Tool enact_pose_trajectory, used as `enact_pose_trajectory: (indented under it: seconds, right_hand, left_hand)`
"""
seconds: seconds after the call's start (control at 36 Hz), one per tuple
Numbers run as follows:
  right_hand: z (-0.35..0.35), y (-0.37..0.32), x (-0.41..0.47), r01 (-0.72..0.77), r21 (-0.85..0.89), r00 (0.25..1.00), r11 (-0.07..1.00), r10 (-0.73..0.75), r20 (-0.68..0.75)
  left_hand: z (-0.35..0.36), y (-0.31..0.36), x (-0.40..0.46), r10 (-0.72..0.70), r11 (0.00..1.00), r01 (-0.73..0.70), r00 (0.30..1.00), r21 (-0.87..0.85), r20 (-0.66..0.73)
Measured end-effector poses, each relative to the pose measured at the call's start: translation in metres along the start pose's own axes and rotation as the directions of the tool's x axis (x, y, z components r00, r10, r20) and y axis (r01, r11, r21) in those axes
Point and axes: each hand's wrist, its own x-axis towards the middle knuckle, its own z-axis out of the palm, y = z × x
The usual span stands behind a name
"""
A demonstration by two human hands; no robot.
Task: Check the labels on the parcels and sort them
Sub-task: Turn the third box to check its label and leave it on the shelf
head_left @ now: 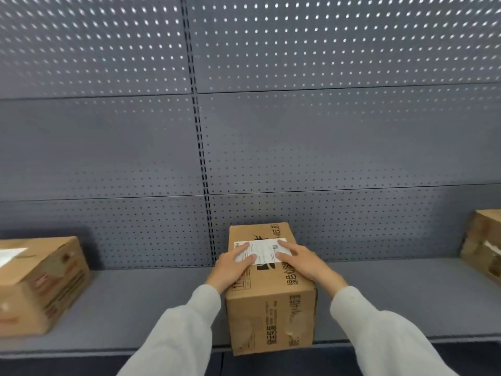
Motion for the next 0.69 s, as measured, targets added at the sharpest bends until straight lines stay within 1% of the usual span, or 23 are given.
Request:
enact_pose_trajectory:
  seconds: [0.11, 0.25, 0.33, 0.39, 0.47, 0.53, 0.56, 0.64, 0.69]
  right_hand:
    - [0.002, 0.013, 0.008, 0.002, 0.041, 1.0, 0.999, -0.002, -0.012]
    - [0.004, 0.015, 0.011, -0.028, 0.063, 1.0, 0.998, 0.029, -0.011]
    - [0.005, 0.016, 0.004, -0.063, 0.137, 0.997, 0.989, 0.068, -0.032]
    - [0.005, 0.015, -0.001, -0.118, 0.184, 0.991, 0.976, 0.128, -0.045]
    - [0.003, 0.013, -0.007, -0.119, 0.188, 0.99, 0.975, 0.13, -0.05]
    - [0.002, 0.015, -0.01, -0.108, 0.191, 0.991, 0.976, 0.121, -0.057]
    - [0.002, 0.014, -0.012, -0.098, 0.2, 0.992, 0.975, 0.111, -0.053]
    - [-0.002, 0.009, -0.025, -0.072, 0.215, 0.996, 0.974, 0.081, -0.036]
    - [-0.006, 0.008, -0.033, -0.04, 0.22, 0.997, 0.975, 0.053, -0.055]
  left_hand:
    - [0.003, -0.007, 0.011, 0.0, 1.0, 0.0, 1.0, 0.005, -0.008]
    - [0.003, -0.006, 0.006, -0.05, 0.999, 0.05, 0.999, -0.022, -0.018]
    - [0.007, -0.006, -0.002, -0.078, 0.997, 0.077, 0.993, -0.014, -0.092]
    - [0.008, 0.002, -0.01, -0.073, 0.996, 0.079, 0.983, 0.028, -0.166]
    - [0.008, 0.012, -0.02, -0.163, 0.98, 0.184, 0.963, 0.078, -0.217]
    - [0.007, 0.013, -0.022, -0.221, 0.97, 0.237, 0.954, 0.059, -0.201]
    - [0.008, 0.01, -0.021, -0.226, 0.971, 0.237, 0.957, 0.039, -0.183]
    - [0.007, 0.013, -0.031, -0.212, 0.977, 0.206, 0.961, -0.057, -0.175]
    - [0.006, 0.017, -0.038, -0.191, 0.978, 0.172, 0.964, -0.115, -0.184]
